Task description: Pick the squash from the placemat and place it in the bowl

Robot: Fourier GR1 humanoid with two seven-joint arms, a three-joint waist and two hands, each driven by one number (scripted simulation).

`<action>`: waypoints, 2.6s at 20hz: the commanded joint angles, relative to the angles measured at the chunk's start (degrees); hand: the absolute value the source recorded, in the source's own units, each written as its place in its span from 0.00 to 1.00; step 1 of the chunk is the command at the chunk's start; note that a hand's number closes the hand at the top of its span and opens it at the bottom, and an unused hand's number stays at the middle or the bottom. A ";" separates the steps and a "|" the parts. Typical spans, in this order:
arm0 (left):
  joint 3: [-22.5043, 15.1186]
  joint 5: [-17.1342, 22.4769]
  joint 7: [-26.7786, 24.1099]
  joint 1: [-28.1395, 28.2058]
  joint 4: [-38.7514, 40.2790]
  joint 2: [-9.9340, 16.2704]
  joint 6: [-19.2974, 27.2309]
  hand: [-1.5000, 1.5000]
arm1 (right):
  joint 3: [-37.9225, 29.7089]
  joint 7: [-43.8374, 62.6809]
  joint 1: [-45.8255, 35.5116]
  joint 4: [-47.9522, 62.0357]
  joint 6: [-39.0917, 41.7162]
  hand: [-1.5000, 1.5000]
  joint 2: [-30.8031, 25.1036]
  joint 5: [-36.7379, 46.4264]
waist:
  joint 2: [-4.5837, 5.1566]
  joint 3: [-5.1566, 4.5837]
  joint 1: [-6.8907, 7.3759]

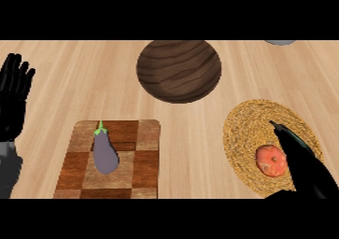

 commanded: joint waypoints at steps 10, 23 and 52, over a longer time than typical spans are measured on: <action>0.63 -3.91 2.03 2.20 -4.46 -4.61 -0.12 0.50 | -4.29 -3.87 -2.73 7.87 0.49 0.00 1.61 0.70 | -0.03 0.01 0.07; 1.67 -4.66 3.54 0.49 -4.09 -5.26 -1.96 0.50 | -4.22 -12.75 -3.75 20.44 -12.67 1.00 2.81 7.62 | 0.00 0.02 0.13; -0.72 -4.23 1.97 -7.06 -1.19 -6.87 -5.36 0.50 | -16.67 -70.16 -46.07 52.52 2.42 1.00 -33.80 -5.72 | 3.48 0.61 9.97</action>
